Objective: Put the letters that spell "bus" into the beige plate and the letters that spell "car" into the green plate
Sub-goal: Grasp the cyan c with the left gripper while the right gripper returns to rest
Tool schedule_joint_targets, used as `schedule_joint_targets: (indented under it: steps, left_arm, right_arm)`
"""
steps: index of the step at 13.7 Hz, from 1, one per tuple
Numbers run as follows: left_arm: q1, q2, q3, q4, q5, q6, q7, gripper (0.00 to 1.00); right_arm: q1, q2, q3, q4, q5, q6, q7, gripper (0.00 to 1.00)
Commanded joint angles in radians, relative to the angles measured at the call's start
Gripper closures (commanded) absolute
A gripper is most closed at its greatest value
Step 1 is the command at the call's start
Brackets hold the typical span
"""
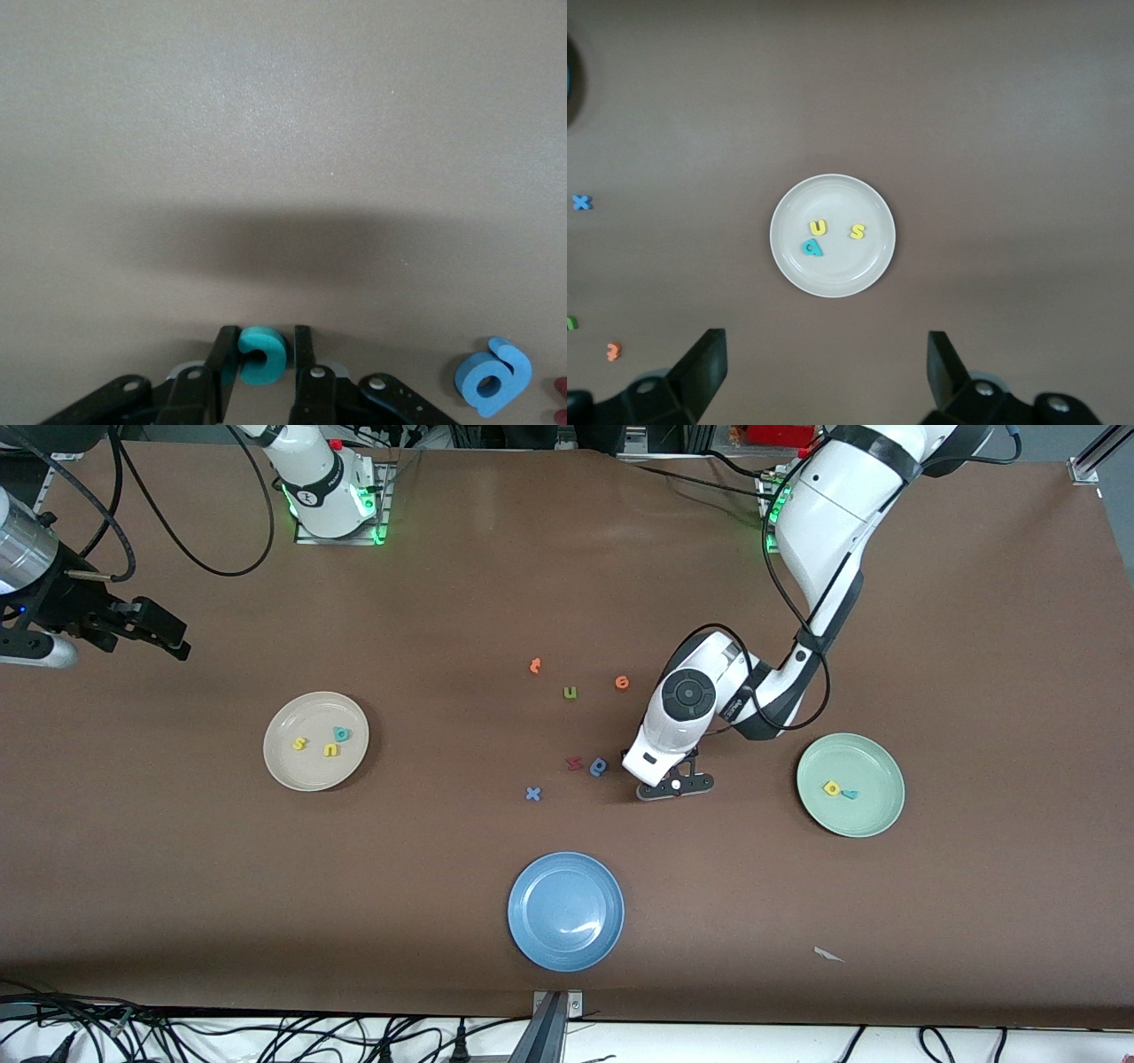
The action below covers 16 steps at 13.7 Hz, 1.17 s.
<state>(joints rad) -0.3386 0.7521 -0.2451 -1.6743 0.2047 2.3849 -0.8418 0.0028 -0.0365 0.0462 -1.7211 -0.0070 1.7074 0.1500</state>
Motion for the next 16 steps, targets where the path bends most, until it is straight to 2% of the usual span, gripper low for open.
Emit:
schedule_joint_targets:
  steps: [1,2,4,8,11,16]
  left_arm:
    - [-0.010,0.000,0.012,0.001,0.042,-0.006,-0.019,0.77]
    - [-0.010,0.000,0.012,0.001,0.042,-0.006,-0.017,0.81]
    - [0.004,-0.010,0.012,0.010,0.042,-0.025,0.010,0.82]
    - [0.076,-0.054,0.007,0.065,0.039,-0.200,0.143,0.84]
    - [0.177,-0.094,0.006,0.077,0.036,-0.303,0.358,0.84]
    - [0.350,-0.102,0.010,0.077,0.044,-0.372,0.665,0.84]
  right_arm:
    - [-0.026,-0.003,0.018,-0.014,-0.014,-0.005,-0.048,0.00]
    - [-0.026,0.000,0.009,-0.017,-0.004,-0.027,-0.070,0.00]
    - [-0.023,0.001,0.009,-0.014,0.001,-0.016,-0.073,0.00]
    - [-0.021,0.000,0.000,-0.028,0.030,0.060,-0.069,0.00]
    - [-0.021,0.000,0.000,-0.028,0.032,0.051,-0.067,0.00]
    - [-0.021,0.001,0.006,-0.028,0.033,0.061,-0.066,0.00]
